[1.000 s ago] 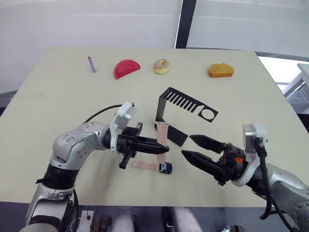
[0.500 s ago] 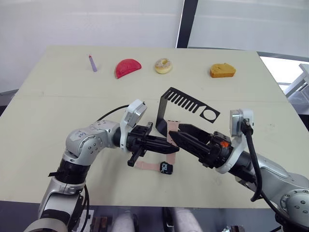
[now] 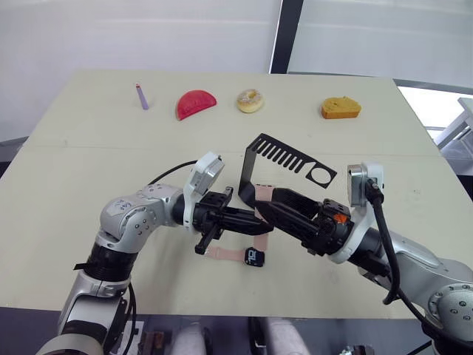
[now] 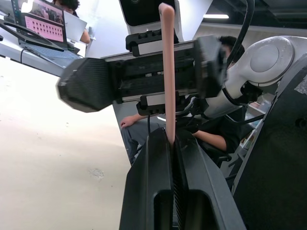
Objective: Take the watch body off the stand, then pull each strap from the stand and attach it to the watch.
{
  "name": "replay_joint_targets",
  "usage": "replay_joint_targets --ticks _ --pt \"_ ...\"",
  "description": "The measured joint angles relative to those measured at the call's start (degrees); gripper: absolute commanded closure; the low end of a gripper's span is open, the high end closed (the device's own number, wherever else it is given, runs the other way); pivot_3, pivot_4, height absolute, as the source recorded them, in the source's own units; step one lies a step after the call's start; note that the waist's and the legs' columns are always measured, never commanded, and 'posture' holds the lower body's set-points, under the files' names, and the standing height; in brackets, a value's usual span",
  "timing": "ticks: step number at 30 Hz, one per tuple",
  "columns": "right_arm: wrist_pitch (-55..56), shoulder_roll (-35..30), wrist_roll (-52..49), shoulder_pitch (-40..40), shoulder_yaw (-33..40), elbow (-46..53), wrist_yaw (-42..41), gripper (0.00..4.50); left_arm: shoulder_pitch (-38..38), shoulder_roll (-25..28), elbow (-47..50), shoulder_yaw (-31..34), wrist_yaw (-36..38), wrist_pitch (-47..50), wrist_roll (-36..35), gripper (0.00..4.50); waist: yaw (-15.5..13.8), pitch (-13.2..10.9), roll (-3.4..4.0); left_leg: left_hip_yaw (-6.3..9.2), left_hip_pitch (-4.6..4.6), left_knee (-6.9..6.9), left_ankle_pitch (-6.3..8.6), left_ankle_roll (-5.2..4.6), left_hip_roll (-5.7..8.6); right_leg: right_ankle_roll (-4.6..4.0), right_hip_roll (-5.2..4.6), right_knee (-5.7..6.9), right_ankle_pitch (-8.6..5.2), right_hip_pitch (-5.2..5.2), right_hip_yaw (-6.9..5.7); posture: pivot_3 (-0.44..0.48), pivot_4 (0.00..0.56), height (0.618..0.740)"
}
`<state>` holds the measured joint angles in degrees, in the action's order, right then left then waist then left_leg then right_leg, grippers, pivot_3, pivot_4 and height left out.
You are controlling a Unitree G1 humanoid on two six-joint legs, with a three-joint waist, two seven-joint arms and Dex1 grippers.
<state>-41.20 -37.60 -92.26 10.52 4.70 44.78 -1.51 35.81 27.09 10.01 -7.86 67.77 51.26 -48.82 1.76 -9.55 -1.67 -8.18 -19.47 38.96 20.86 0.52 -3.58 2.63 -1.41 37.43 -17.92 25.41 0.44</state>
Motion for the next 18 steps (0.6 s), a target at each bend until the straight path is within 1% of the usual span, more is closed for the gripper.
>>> replay_joint_targets --ticks 12,15,17,18 --pt "0.16 -1.23 -1.18 0.17 0.02 0.0 -0.01 2.04 -0.1 -0.24 0.06 0.01 -0.82 0.0 0.02 4.5 0.0 0.0 0.0 0.01 -0.01 0.0 0.0 0.0 0.0 0.0 0.0 0.0 0.0 0.0 -0.01 0.0 0.15 0.737" --pt "0.16 -1.34 -1.32 0.16 0.02 0.0 -0.01 2.9 -0.11 -0.28 0.06 0.01 -0.85 0.0 0.02 4.5 -0.01 0.0 0.0 0.01 -0.01 0.0 0.0 0.0 0.0 0.0 0.0 -0.01 0.0 0.0 -0.01 0.0 0.15 0.737" --pt "0.23 -1.34 -1.32 0.15 0.02 0.0 -0.01 3.83 -0.11 -0.27 0.06 0.01 -0.85 -0.01 0.02 4.5 -0.01 0.0 0.0 0.01 -0.01 0.0 0.0 0.0 0.0 0.0 0.0 -0.01 0.0 0.0 -0.01 0.0 0.15 0.737" --pt "0.31 -1.34 -1.32 0.16 0.02 0.0 -0.01 3.83 -0.12 -0.27 0.06 0.0 -0.85 -0.01 0.02 4.5 -0.01 0.0 0.0 0.01 -0.01 0.0 0.0 0.0 -0.01 0.0 0.0 -0.01 0.0 0.0 -0.01 0.0 0.15 0.737"
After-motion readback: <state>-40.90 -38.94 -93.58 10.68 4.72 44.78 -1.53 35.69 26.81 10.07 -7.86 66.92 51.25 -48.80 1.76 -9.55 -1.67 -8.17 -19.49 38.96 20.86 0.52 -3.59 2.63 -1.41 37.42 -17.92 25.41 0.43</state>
